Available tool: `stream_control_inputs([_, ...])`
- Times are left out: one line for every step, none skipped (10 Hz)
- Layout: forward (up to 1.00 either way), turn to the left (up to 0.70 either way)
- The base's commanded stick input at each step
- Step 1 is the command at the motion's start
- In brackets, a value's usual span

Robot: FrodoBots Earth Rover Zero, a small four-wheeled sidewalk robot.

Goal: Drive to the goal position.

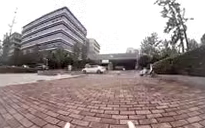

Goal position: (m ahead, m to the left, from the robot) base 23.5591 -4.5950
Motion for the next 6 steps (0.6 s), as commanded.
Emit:
stream_control_inputs([0.45, 0.0])
stream_control_inputs([0.45, 0.0])
stream_control_inputs([0.45, 0.0])
stream_control_inputs([0.45, 0.0])
stream_control_inputs([0.45, 0.0])
stream_control_inputs([0.45, 0.0])
